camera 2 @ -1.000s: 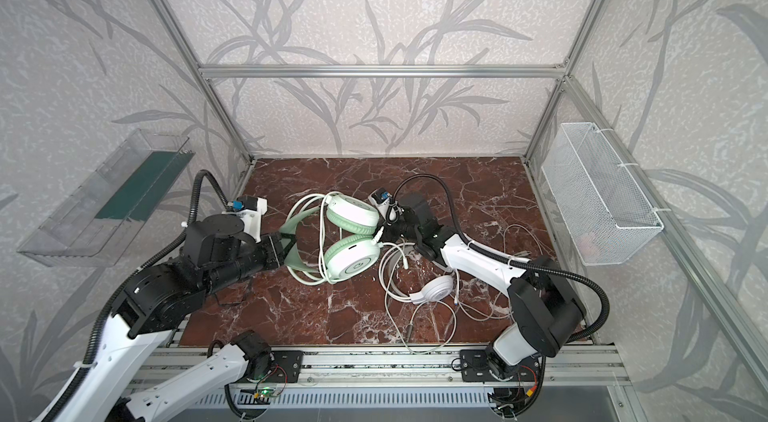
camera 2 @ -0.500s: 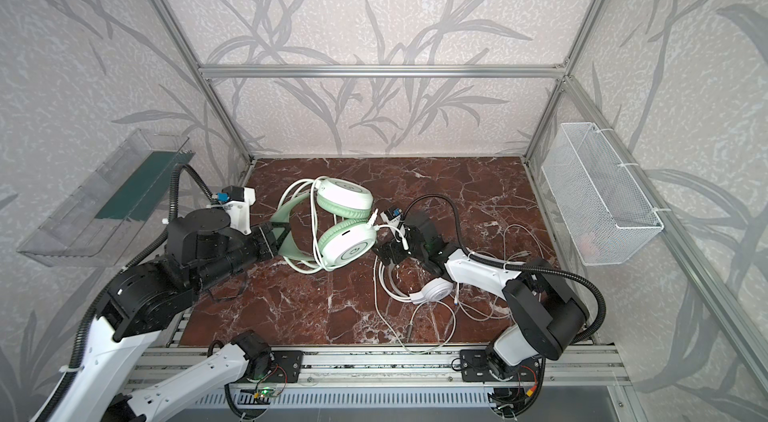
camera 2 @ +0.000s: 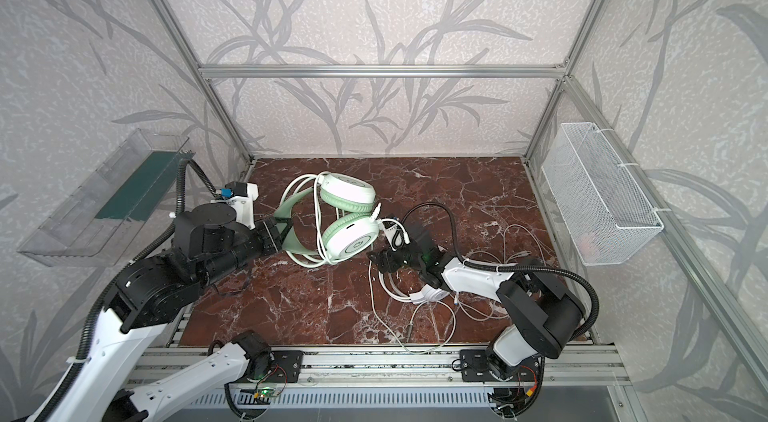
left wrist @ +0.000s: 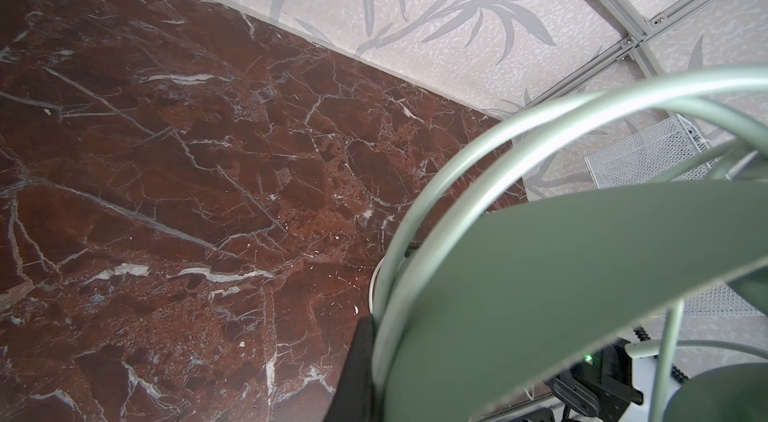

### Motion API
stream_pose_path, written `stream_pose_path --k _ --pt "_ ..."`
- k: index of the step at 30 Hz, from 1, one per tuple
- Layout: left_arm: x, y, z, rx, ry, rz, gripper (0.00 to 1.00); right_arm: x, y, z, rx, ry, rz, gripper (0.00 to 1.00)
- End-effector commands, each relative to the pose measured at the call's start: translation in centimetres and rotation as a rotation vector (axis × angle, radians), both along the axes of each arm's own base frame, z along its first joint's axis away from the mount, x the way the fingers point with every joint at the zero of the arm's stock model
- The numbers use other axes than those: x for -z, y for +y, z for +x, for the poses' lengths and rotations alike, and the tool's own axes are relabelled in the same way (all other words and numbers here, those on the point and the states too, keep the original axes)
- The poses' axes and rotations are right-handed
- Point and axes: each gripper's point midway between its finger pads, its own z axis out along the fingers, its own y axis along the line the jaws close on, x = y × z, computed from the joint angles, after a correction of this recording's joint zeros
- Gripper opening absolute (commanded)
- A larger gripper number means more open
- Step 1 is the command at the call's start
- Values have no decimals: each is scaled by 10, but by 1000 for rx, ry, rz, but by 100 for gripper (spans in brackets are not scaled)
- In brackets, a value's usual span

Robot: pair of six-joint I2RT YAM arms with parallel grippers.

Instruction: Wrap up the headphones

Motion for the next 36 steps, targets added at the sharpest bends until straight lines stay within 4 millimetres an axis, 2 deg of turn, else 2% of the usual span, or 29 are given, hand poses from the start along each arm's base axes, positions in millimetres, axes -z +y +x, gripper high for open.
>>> stream_pose_path --k 1,7,12,16,22,29,36 --pt "-44 0 5 -38 -124 -132 0 4 8 1 26 -12 13 71" --pt "-48 5 6 -59 -143 -128 0 7 13 -10 40 -23 17 59" --pt "-43 8 11 -85 -143 -99 0 23 19 -24 28 -12 -14 46" --pt "-42 9 17 -106 -144 -96 0 29 27 -38 4 -41 -47 29" --pt "-47 17 21 -148 -161 -88 0 38 37 -68 -64 -85 -121 17" --pt "-40 26 27 -186 -147 -65 0 48 30 -86 -84 -61 -134 1" --pt "-19 38 45 -236 -72 -71 0 40 19 -97 -83 -90 -161 0"
